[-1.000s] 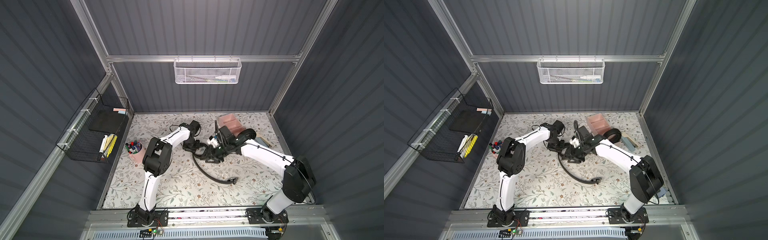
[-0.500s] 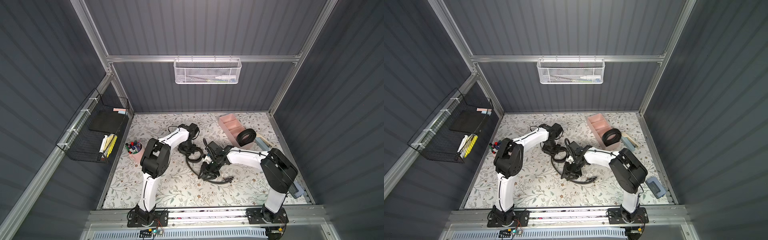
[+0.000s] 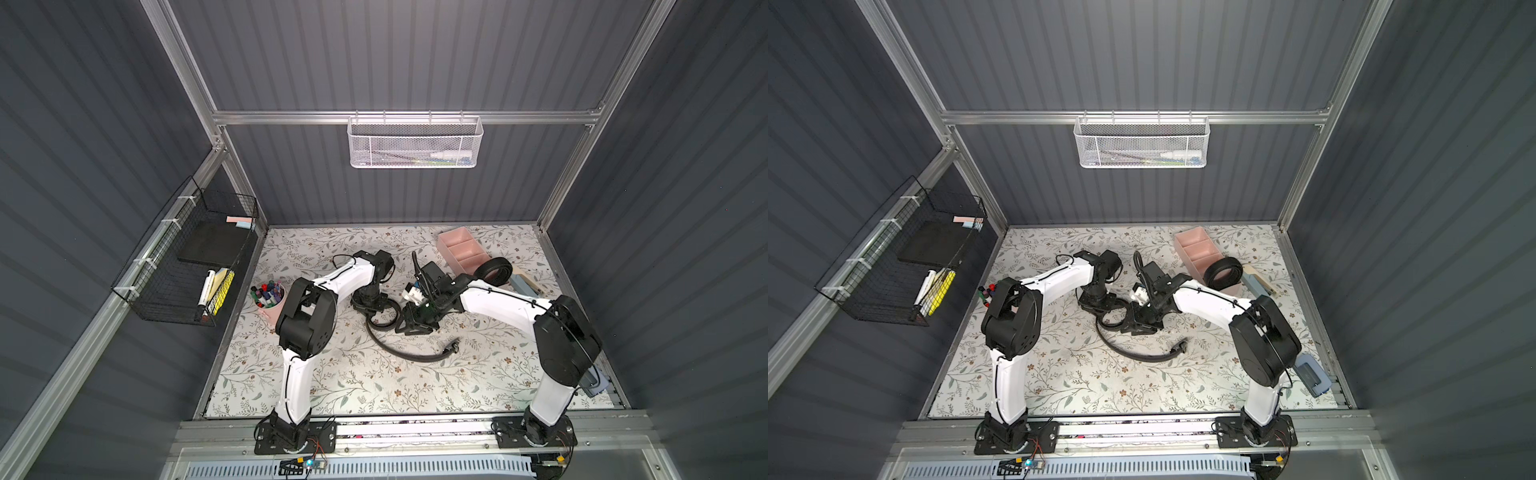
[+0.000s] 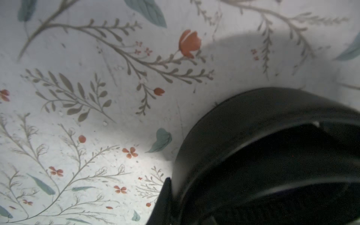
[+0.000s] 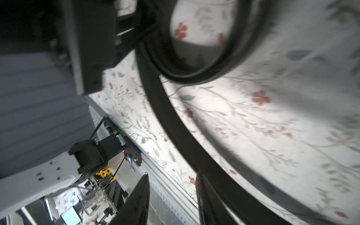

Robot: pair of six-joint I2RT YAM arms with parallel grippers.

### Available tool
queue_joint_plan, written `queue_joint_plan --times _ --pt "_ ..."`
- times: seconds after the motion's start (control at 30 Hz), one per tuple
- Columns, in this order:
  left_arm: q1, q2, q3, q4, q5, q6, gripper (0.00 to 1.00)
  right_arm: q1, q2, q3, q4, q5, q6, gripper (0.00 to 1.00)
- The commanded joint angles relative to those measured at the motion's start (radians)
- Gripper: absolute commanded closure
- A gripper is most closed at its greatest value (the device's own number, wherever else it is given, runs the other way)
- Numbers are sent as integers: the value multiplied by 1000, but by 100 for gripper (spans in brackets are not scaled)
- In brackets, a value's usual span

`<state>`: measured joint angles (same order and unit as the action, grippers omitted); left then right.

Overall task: Place the belts into the storage roll
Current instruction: Roll the belt at the center of the board.

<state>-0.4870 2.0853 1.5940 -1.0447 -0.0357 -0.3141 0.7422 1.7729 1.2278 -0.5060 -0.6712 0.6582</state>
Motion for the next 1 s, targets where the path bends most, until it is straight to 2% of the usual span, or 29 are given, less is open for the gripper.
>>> queue_joint_plan --times 0.0,0.13,0.27,0.43,0.5,0.63,0.77,0.87,0.97 --pt "6 -11 -31 -57 -16 16 91 76 35 -65 47 -112 18 58" --pt "5 -13 -43 -58 -23 19 91 123 94 -78 31 -110 5 58" --pt "6 -23 -65 -55 -16 25 91 106 101 -133 47 -47 18 58" --pt "5 -48 -104 -43 -37 62 91 -31 134 -177 47 56 23 56" --pt "5 -62 -127 -42 -40 81 91 -102 161 -156 87 47 14 55" --pt "6 -84 -170 -41 -55 103 91 -201 242 10 61 24 -44 52" --pt "5 -108 -207 -27 -59 110 91 -230 341 216 0 -34 -84 48" --pt "5 -116 -232 -12 -51 114 91 -230 406 327 -12 -76 -68 47" --pt "5 -124 -261 9 -30 124 91 -231 435 353 47 -121 5 47"
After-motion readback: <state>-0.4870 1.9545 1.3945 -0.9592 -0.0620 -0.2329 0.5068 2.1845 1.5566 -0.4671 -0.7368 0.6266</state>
